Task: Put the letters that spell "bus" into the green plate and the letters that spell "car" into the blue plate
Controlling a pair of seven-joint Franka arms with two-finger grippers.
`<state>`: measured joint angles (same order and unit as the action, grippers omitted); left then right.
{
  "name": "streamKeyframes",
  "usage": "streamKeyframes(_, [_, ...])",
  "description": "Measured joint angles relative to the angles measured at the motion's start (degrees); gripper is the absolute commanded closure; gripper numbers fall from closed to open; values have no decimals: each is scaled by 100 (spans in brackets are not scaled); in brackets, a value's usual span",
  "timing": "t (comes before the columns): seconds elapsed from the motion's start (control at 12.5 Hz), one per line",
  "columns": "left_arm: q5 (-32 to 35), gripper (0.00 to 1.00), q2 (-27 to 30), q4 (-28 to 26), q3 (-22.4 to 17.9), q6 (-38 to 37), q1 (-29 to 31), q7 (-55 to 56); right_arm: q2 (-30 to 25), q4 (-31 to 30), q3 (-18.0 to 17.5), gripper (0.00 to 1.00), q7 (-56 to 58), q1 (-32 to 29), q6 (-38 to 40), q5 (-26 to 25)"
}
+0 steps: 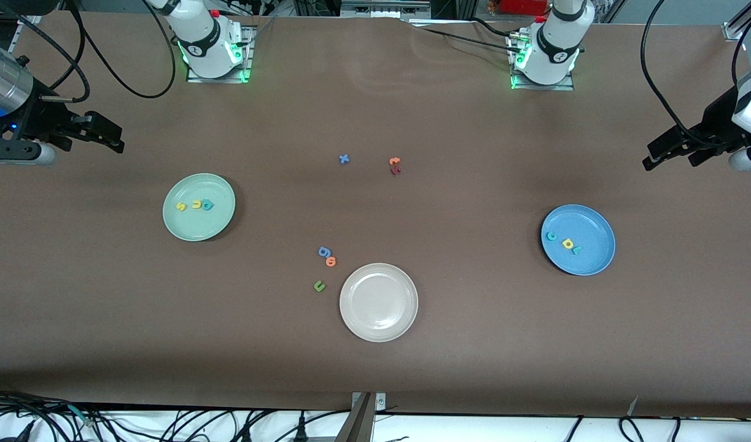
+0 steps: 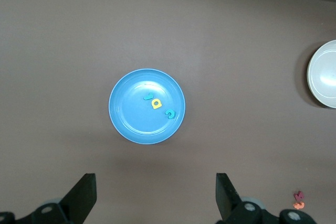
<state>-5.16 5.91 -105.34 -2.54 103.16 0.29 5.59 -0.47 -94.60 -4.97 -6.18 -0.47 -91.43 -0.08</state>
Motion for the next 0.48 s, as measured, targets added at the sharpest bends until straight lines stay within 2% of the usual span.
streamKeyframes(0.48, [0,0,0,95,32,1,1,0,0,0,0,0,0,0,0,0])
